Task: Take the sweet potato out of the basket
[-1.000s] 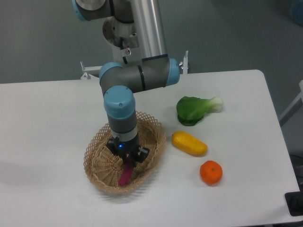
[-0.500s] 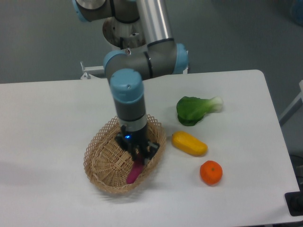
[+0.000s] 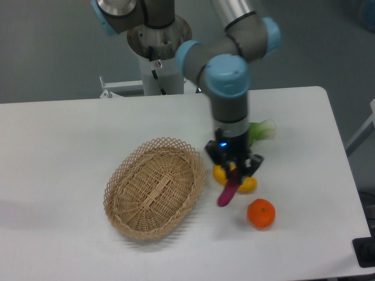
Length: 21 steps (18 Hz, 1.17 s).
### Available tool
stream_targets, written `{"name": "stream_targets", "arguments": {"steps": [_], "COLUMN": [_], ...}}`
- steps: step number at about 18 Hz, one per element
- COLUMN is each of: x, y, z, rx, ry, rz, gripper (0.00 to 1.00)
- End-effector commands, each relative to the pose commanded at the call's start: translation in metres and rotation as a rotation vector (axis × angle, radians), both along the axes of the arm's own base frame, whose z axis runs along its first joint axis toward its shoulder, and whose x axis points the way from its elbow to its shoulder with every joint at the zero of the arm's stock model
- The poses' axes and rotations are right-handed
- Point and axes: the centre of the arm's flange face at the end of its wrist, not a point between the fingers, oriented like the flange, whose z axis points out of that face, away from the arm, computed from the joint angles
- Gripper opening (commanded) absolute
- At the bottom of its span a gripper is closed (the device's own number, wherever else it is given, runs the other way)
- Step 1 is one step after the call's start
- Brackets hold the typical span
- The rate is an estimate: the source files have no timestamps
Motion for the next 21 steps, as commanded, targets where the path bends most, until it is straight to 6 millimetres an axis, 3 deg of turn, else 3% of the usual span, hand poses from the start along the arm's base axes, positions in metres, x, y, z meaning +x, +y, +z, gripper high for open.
{"name": "stream_targets", "arguments": {"steps": [5,21], "x": [-0.03,-0.033], "y": [-0.034,-0.034], "z": [0.003,0.008], "rx": [-0.009,0.001], "ry": [0.011,0.02], "rz": [-0.039,-0.042], "gripper": [0.32,0.32]}}
